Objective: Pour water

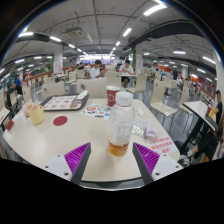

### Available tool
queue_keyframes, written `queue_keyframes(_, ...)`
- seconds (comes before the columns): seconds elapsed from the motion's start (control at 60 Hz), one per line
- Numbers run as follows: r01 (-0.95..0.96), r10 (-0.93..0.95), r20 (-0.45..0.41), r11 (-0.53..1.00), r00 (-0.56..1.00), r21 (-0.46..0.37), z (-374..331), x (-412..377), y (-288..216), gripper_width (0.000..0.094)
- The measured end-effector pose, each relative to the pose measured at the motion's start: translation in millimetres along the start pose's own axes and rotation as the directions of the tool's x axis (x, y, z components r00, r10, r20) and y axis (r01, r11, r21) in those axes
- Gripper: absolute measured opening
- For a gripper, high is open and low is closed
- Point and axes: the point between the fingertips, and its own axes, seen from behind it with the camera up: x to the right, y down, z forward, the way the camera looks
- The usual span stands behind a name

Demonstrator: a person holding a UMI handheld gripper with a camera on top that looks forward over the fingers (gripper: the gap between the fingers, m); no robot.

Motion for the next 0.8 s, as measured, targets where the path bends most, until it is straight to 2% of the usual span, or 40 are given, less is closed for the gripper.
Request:
queue_keyframes(0.2, -0.040, 0.041, -0.003, 0.998, 0.999, 0.048, 60, 23, -23, 0.0830)
queue_keyframes(0.25, -0.038, 0.038, 0.001, 0.998, 0.999, 0.057, 71, 23, -24, 0.0789)
queue_keyframes(0.433, -0.043, 0.045, -0.023, 0.996, 0.999, 0.072, 97, 27, -28, 0.0552)
queue_keyframes(0.6, -0.034, 0.037, -0.046, 0.997, 0.998, 0.070, 96, 25, -30, 0.0434)
queue_keyframes(0.8, 0.030, -0.026, -0.097, 0.999, 0.995, 0.040, 95, 17, -37, 0.0433)
